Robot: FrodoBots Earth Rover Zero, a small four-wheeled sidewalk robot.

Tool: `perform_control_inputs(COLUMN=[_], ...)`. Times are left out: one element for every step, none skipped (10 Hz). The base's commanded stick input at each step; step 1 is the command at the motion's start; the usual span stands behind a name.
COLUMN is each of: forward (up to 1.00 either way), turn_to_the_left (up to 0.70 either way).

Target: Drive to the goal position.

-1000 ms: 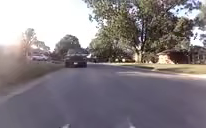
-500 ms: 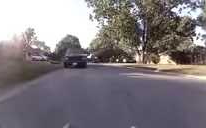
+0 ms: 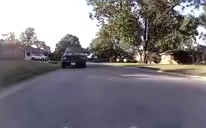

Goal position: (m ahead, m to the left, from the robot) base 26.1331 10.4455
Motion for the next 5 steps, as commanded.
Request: perform_control_inputs(forward=[1.0, 1.0, 1.0, 1.0, 1.0], turn_to_the_left=[0.0, 0.0, 0.0, 0.0, 0.0])
